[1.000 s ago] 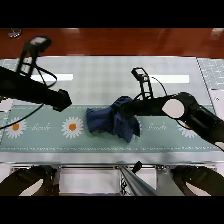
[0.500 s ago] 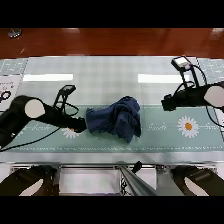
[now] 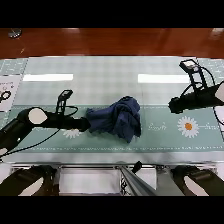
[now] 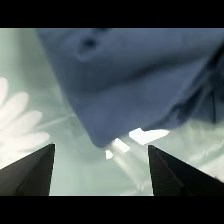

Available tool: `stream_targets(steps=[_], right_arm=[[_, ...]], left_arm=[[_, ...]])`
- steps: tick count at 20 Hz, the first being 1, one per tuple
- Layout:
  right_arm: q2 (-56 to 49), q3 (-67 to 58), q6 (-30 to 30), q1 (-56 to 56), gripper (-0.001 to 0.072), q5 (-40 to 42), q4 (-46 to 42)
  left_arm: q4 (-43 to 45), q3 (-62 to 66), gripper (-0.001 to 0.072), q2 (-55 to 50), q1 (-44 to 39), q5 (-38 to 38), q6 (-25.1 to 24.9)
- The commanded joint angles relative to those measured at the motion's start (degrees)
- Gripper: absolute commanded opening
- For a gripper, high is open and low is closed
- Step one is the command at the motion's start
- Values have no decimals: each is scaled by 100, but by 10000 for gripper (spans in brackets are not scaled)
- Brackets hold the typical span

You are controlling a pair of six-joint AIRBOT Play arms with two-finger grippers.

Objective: Fold the shirts.

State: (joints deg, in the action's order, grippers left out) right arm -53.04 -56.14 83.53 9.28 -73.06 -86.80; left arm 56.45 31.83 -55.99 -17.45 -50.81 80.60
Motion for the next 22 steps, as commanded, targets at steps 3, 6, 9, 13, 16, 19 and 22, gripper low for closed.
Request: stream_targets(steps=[3,6,9,13,16,19,22], right_arm=[[4,-4,-42,-28,441,83,260],[4,-4,-44,-28,441,111,393],[4,-4,-44,-28,441,109,407],[4,0,-232,-28,444,-2,640],[4,339,-732,-28,502,-31,1261],[4,1147,-1558,-13,606,450,2645],[4,1858,-1657,-13,606,844,3287]], left_arm=[[-704,-236,579,-455,463,251,-632],[-1875,-234,597,-859,463,435,-1436],[-3206,-229,594,-1294,463,498,-2361],[-3571,-203,23,-1679,470,476,-2485],[-3571,-201,23,-1646,573,177,-2490],[-3569,-201,23,-1644,852,-422,-2649],[-3571,-201,23,-1604,1147,-758,-2857]])
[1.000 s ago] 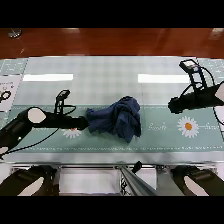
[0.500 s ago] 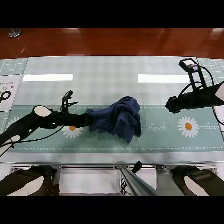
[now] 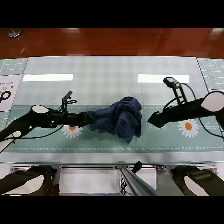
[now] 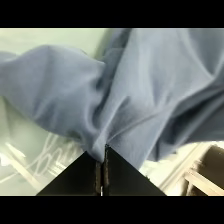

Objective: Fold the shirts.

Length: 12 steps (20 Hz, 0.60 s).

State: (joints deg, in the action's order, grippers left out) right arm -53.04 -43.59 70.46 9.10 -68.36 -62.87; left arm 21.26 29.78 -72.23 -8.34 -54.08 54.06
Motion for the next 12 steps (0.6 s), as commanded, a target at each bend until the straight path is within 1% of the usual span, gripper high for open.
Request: stream_targets(steps=[1,5,9,12], right_arm=[[4,809,-350,4,605,525,962],[4,1270,-282,7,597,953,1512],[-4,1480,-33,7,596,1370,1443],[-269,1480,46,7,595,1506,1458]], left_arm=[[-52,4,23,55,323,-483,-201],[-52,4,23,199,474,-516,-199],[-52,4,23,225,474,-577,-199],[-52,4,23,225,474,-601,-199]])
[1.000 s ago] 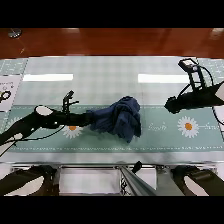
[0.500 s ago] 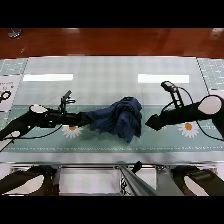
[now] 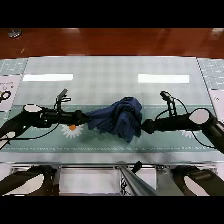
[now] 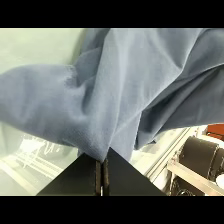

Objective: Fold the shirts.

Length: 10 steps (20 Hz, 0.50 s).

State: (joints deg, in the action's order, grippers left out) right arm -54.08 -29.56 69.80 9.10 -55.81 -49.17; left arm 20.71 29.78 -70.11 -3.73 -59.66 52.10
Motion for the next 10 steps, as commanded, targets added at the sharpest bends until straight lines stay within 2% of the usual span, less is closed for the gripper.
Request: stream_targets(steps=[1,3,5,8,9,10], right_arm=[[-354,76,116,7,594,297,90],[-758,76,116,7,568,293,201],[-1104,76,103,7,488,299,531],[-1351,76,52,7,462,363,684],[-1349,76,44,7,375,378,678],[-1349,76,48,7,335,358,686]], left_arm=[[2,4,23,13,13,-44,-2],[2,4,22,13,13,-44,0],[2,4,23,13,13,-44,-2],[0,4,23,13,13,-39,-2],[2,4,23,13,13,-37,-4],[2,4,23,13,13,-33,-2]])
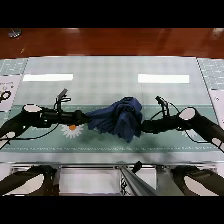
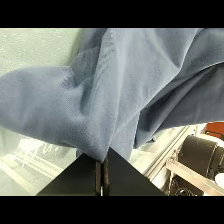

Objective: Fold the shirts.

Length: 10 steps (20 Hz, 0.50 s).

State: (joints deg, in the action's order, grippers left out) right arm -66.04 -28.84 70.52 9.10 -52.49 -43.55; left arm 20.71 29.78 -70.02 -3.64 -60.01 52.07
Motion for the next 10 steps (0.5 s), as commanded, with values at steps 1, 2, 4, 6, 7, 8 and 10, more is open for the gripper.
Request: stream_targets(steps=[1,2,4,6,7,8,10], right_arm=[[-153,4,-26,4,276,-9,120],[-153,4,-26,4,155,-52,105],[-153,-2,-31,4,24,-144,105],[-66,-151,-146,0,24,-568,-92],[79,-310,-153,0,24,-848,-398],[310,-529,-127,0,24,-1143,-822],[951,-1093,271,0,24,-1451,-1902]], left_arm=[[2,4,23,4,4,2,0],[2,4,23,4,4,4,0],[0,7,22,7,4,-9,9],[4,164,21,48,33,-378,170],[28,339,20,151,61,-603,160],[46,577,20,361,118,-741,160],[55,1169,20,942,275,-544,378]])
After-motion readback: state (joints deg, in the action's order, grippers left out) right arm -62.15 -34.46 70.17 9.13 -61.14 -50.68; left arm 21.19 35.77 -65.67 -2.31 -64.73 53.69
